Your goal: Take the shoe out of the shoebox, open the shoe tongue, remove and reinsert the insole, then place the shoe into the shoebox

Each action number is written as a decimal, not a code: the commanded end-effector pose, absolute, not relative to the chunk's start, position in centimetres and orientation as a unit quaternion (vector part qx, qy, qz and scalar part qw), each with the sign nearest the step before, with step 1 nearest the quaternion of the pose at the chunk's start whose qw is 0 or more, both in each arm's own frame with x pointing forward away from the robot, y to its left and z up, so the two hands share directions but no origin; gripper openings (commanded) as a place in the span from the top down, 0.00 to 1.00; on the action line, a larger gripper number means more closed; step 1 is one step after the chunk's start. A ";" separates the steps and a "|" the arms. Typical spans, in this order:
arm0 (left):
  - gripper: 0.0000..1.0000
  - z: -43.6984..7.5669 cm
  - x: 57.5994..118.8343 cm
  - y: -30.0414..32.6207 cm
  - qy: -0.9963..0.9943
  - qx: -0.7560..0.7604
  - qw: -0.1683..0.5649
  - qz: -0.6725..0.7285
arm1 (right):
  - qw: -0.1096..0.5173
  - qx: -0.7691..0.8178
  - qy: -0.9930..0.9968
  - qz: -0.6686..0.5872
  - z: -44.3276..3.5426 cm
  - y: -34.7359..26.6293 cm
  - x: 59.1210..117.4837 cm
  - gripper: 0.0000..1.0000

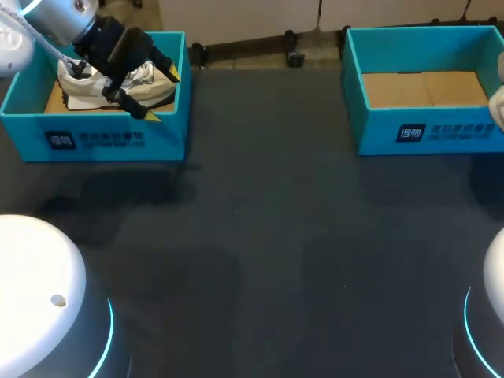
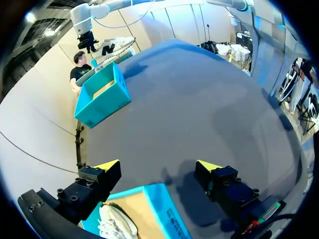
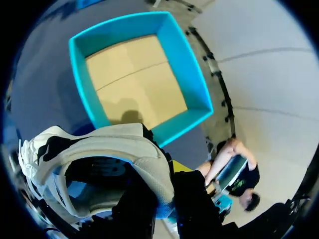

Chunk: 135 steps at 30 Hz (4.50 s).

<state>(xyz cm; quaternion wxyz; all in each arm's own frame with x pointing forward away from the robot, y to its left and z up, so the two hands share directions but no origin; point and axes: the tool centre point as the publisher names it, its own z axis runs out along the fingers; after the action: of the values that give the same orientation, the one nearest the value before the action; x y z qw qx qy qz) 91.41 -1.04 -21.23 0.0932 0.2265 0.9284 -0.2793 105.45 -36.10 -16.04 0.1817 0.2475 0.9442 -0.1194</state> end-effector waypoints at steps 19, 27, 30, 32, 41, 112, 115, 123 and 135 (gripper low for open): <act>0.00 -21.2 91.3 -1.0 0.929 0.227 0.094 -0.278 | 0.176 0.553 0.808 -0.105 -16.1 -36.4 105.6 1.00; 0.00 -21.2 91.3 -1.0 0.929 0.227 0.094 -0.278 | 0.158 0.631 0.751 -0.110 -16.2 -36.2 104.8 1.00; 0.00 -21.2 91.3 -1.0 0.929 0.227 0.094 -0.278 | 0.151 0.663 0.725 -0.110 -16.1 -36.0 104.5 1.00; 0.00 -21.2 91.3 -1.0 0.929 0.227 0.094 -0.278 | 0.145 0.682 0.708 -0.116 -16.2 -35.8 104.3 1.00; 0.00 -21.2 91.3 -1.0 0.929 0.227 0.094 -0.278 | 0.155 0.719 0.668 -0.113 -16.4 -35.3 103.6 1.00; 0.00 -21.2 91.3 -1.0 0.929 0.227 0.094 -0.278 | 0.194 0.767 0.595 -0.140 -25.7 -34.7 103.6 1.00; 0.00 -21.2 91.3 -1.0 0.929 0.227 0.094 -0.278 | 0.197 0.768 0.593 -0.141 -26.1 -34.7 103.5 1.00; 0.00 -21.2 91.3 -1.0 0.929 0.227 0.094 -0.278 | 0.206 0.765 0.593 -0.142 -27.6 -34.4 103.5 1.00; 0.00 -21.2 91.3 -1.0 0.929 0.227 0.094 -0.278 | 0.219 0.760 0.592 -0.154 -29.3 -35.5 102.9 1.00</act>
<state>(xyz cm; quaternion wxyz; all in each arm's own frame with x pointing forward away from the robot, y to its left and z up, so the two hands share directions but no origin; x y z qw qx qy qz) 91.41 -1.05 -21.23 0.0932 0.2265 0.9284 -0.2793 102.98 -35.41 -29.01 0.2180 0.7597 0.5924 -0.1560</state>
